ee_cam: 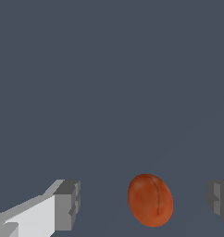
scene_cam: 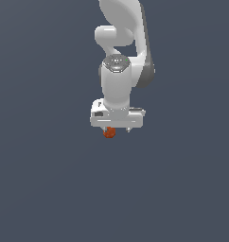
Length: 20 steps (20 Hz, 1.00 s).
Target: Pick up the object and move it to a goal position.
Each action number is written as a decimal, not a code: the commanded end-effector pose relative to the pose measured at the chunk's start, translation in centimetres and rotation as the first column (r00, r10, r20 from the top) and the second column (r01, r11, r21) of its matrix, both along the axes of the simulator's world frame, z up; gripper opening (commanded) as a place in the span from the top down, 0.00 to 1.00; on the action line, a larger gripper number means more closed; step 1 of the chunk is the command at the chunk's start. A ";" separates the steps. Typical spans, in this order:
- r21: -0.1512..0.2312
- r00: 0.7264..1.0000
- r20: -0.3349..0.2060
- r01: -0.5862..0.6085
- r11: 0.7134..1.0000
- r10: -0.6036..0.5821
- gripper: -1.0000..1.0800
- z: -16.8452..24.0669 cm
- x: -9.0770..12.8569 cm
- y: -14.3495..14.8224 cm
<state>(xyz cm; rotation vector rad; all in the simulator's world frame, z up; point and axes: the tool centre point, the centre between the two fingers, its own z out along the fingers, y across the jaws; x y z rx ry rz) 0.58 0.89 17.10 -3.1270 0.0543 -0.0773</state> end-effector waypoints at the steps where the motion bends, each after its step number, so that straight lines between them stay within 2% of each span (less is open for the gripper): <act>1: 0.000 1.000 0.000 0.000 1.000 0.000 0.04 0.0 0.0 0.0; 20: -0.009 0.999 -0.006 -0.051 0.999 0.051 0.04 0.2 -0.4 0.1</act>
